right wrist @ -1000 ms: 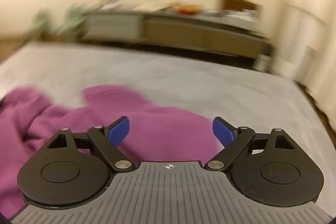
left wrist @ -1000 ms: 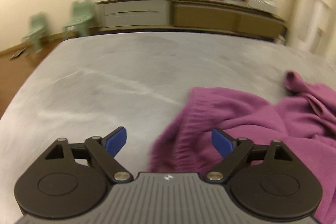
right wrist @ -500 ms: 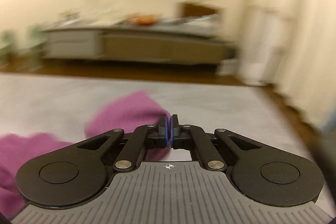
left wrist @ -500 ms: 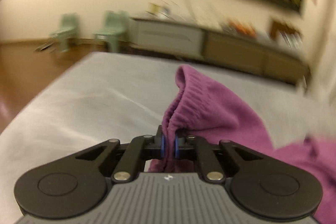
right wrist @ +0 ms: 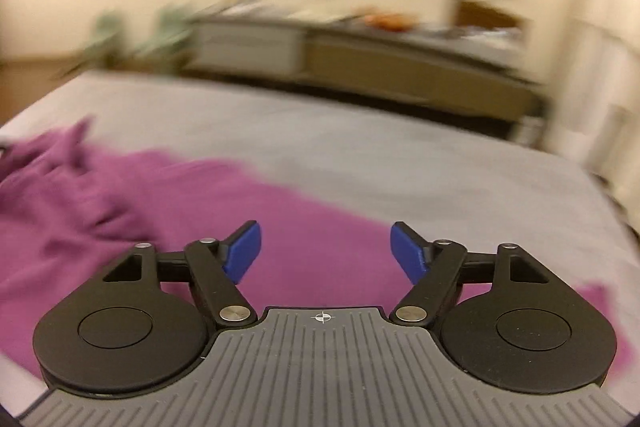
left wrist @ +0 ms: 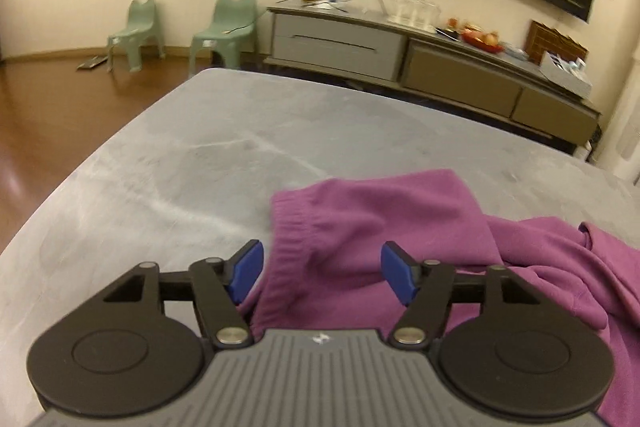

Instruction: Fold clothes

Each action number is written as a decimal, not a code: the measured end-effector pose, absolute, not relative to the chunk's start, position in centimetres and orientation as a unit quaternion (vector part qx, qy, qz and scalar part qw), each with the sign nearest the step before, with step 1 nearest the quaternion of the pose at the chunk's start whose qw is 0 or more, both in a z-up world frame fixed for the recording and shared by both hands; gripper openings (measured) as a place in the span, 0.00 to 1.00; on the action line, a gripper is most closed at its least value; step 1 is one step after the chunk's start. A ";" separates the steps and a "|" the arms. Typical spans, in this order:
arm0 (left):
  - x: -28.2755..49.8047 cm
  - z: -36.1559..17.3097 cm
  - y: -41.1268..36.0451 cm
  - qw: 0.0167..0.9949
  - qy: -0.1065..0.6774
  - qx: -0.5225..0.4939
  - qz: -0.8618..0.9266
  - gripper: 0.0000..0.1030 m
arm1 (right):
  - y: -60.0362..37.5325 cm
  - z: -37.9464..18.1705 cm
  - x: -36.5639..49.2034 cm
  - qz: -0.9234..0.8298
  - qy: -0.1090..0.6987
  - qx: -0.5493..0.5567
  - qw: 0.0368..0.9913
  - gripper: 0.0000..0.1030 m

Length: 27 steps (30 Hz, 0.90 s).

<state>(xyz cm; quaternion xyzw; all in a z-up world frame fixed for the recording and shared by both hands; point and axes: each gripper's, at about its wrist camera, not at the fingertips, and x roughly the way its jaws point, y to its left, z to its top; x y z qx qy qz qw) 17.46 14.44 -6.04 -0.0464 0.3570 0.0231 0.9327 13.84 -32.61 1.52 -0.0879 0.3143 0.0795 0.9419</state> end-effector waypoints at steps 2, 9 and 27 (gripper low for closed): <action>18.2 -6.9 13.9 0.931 0.364 -0.028 0.015 0.66 | -28.8 -1.0 16.6 0.112 0.341 -0.110 0.927 0.72; 20.1 -9.3 13.6 0.918 0.395 0.016 -0.006 0.66 | -29.8 -2.8 21.8 0.116 0.389 -0.069 0.911 0.00; 22.3 -8.2 17.3 0.916 0.398 -0.016 0.046 0.75 | -50.1 2.2 12.5 -0.105 0.315 0.132 0.934 0.63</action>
